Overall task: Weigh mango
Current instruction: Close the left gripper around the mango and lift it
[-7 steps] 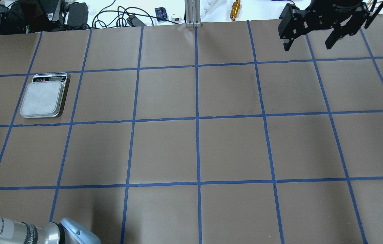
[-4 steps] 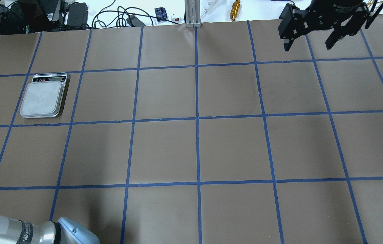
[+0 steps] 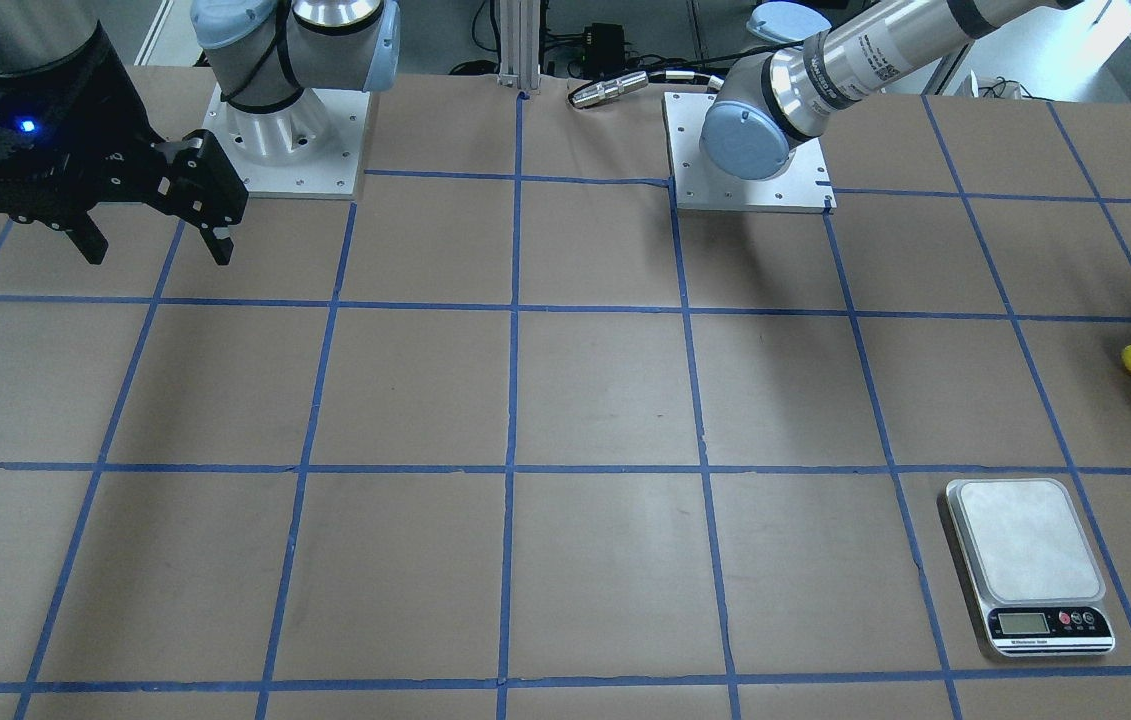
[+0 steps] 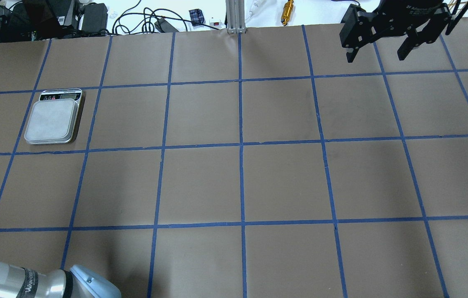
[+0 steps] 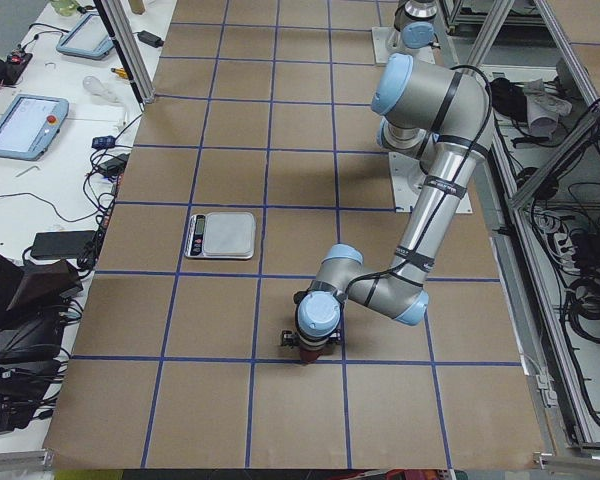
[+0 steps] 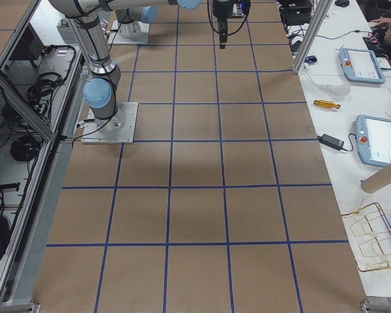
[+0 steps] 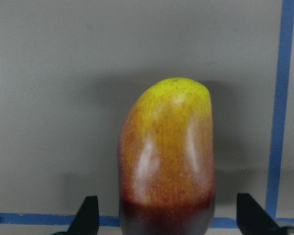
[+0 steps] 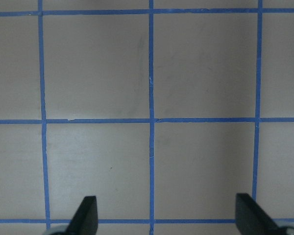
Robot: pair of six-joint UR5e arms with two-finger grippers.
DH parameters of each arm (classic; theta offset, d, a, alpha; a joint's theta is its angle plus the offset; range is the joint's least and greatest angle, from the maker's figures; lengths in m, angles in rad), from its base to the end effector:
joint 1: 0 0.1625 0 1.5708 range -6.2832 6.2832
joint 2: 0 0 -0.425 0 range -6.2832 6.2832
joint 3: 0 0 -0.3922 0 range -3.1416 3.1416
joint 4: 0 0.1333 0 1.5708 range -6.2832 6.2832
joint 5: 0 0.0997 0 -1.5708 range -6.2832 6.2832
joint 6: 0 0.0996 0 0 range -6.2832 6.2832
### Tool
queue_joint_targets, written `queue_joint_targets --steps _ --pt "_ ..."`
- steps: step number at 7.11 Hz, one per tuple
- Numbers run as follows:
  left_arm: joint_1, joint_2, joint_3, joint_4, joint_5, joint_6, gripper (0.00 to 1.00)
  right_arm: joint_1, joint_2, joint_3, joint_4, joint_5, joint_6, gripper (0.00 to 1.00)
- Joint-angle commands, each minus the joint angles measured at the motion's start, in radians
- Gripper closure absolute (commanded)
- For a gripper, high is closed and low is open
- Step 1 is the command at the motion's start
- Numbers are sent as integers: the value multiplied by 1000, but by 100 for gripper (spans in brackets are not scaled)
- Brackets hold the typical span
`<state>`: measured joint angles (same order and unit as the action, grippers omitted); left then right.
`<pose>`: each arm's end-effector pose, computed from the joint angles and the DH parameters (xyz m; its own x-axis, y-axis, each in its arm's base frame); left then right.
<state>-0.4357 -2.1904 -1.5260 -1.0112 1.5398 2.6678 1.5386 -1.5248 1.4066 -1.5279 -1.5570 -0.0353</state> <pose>0.5536 -0.4082 0.1942 -0.0386 0.9990 -0.0206 0.9989 0.0380 -0.0277 0.1180 -0.5200 0.5415 -0.9999 -0.0040 -0.0111 -0.0032 0.9971 -0.0757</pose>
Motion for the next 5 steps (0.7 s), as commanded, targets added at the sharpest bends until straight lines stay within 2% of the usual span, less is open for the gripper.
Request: queue_joint_targets --steps 1,2,3,5 --pt "-1 -5 3 0 -9 1 57 0 0 0 0 2 0 0" --pt "-1 -2 3 0 -9 1 90 -1 0 0 0 0 0 0" --pt "-1 7 3 -1 -10 -8 100 0 0 0 0 0 0 0" --pt "-23 41 24 -15 -6 -19 100 0 0 0 0 2 0 0"
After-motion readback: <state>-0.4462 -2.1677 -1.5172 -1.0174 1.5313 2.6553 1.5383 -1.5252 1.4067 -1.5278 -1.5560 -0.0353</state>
